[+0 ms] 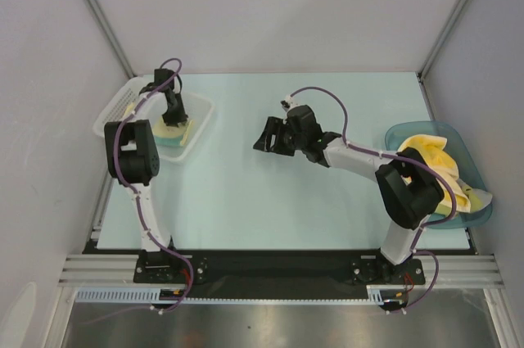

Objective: Fold and stack the towels
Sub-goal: Neatly place the folded towel into the bin

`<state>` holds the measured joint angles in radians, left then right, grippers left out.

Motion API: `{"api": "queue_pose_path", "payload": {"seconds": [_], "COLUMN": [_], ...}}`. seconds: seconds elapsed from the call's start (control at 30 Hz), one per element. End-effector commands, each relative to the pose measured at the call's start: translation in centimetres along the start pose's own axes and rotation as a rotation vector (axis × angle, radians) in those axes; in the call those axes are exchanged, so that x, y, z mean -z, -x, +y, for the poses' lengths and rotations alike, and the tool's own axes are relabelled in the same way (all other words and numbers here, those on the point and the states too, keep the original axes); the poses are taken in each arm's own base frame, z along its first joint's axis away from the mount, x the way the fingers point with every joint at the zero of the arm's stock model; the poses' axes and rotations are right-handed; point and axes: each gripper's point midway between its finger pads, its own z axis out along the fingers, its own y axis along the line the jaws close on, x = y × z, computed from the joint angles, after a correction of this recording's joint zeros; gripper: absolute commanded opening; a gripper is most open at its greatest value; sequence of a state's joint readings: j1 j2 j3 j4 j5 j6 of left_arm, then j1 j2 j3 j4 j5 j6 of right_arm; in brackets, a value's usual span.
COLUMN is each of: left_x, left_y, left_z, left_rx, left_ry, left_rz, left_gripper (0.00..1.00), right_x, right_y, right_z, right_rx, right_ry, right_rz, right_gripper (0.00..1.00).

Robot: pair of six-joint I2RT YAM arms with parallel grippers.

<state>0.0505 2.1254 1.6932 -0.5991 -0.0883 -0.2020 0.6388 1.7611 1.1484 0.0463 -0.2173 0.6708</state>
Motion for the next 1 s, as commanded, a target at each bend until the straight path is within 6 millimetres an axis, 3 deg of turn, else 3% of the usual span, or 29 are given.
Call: {"api": "queue_pose_path", "payload": {"seconds": [0.0, 0.2, 0.37, 0.47, 0.57, 0.73, 0.8, 0.83, 0.9, 0.93, 0.97], "left_x": [-0.8, 0.0, 0.9, 1.6, 3.4, 9.1, 11.9, 12.7, 14.6, 15.1, 15.6], "left_y": [-2.2, -4.7, -5.0, -4.4, -2.4, 3.5, 5.5, 5.8, 5.7, 5.6, 5.2], "left_z": [-1.9, -2.3, -2.6, -2.6, -2.6, -3.0, -4.1, -4.6, -6.9, -7.5, -8.3], "left_rx": [-0.015, -0.036, -0.06, -0.076, -0.075, -0.036, -0.042, -0.048, -0.079, -0.088, -0.097], "left_ry": [-0.079, -0.133, -0.158, -0.162, -0.155, -0.166, -0.214, -0.228, -0.269, -0.273, -0.28], "left_rz": [0.087, 0.147, 0.151, 0.143, 0.095, -0.089, -0.175, -0.196, -0.223, -0.233, -0.235], "left_gripper": [0.32, 0.29, 0.25, 0.21, 0.29, 0.46, 0.54, 0.56, 0.57, 0.57, 0.58], "right_x": [-0.6, -1.6, -3.1, -3.4, -3.0, 0.2, 1.8, 3.3, 5.4, 7.5, 9.0], "right_y": [1.1, 0.7, -0.2, -0.6, -0.7, 2.1, 2.2, 3.6, 4.0, 5.9, 6.1], "right_z": [1.4, 1.2, 1.8, 1.7, 1.3, 0.5, -1.1, -1.7, -4.1, -5.1, -7.3], "right_rx": [-0.019, -0.022, -0.041, -0.036, -0.013, 0.029, 0.049, 0.047, 0.048, 0.033, 0.015], "right_ry": [0.026, 0.048, 0.078, 0.077, 0.055, -0.006, -0.063, -0.088, -0.173, -0.203, -0.29], "right_rz": [-0.038, -0.03, 0.003, 0.015, 0.018, -0.037, -0.024, -0.059, -0.062, -0.113, -0.119], "right_gripper": [0.71, 0.64, 0.54, 0.51, 0.5, 0.54, 0.56, 0.59, 0.61, 0.62, 0.63]}}
